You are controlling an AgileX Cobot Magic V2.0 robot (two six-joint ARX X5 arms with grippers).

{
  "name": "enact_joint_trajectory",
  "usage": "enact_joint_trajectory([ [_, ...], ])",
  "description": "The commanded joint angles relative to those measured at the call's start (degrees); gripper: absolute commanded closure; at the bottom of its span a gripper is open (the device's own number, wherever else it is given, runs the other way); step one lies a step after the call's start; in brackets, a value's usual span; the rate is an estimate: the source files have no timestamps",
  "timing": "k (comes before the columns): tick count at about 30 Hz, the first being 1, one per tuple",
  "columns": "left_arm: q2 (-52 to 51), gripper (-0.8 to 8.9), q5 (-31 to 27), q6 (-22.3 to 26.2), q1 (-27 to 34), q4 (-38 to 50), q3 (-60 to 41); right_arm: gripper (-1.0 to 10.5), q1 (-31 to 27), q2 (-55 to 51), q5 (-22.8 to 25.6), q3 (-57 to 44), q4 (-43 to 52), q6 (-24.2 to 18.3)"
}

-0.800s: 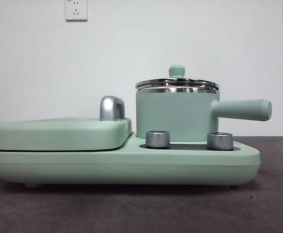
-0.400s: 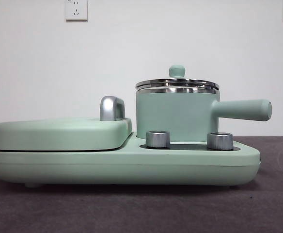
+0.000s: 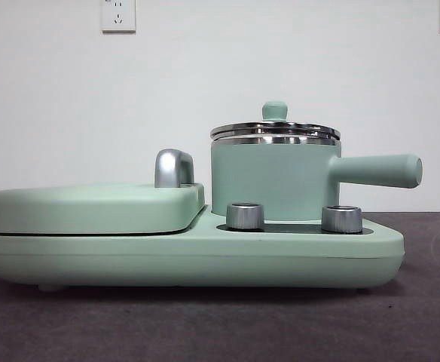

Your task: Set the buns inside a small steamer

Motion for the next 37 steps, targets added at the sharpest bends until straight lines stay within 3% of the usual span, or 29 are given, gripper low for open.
enact_joint_trajectory([
  [1,0.26,7.54,-0.09,-0.02,-0.26,0.55,0.70,9.3,0.37,0.15,0.17,0.39,0.59,-0.46],
  [7,-1.27,7.54,-0.09,0.09,0.52,1.38,0.17,9.3,0.37,0.15,0.15,0.39,0.61,-0.46],
  [11,-3.32,7.54,-0.07,0.20,4.22,3.65,-2.12,9.3,0.37,0.15,0.17,0.39,0.59,-0.46],
  [20,-16.98,7.54,-0.09,2.99,19.15,35.15,-24.26,9.3,0.37,0.15,0.17,0.39,0.61,-0.46],
  [24,-24.13,7.54,-0.13,1.25,25.57,47.39,-37.09,9.3,0.37,0.15,0.15,0.39,0.61,-0.46],
  [31,-33.16,7.54,-3.89,-5.27,30.58,49.75,-51.47,9.3,0.37,0.15,0.15,0.39,0.61,-0.46],
  [37,-33.88,7.54,-8.98,-4.13,30.88,50.95,-55.78,9.3,0.37,0.15,0.17,0.39,0.59,-0.46],
])
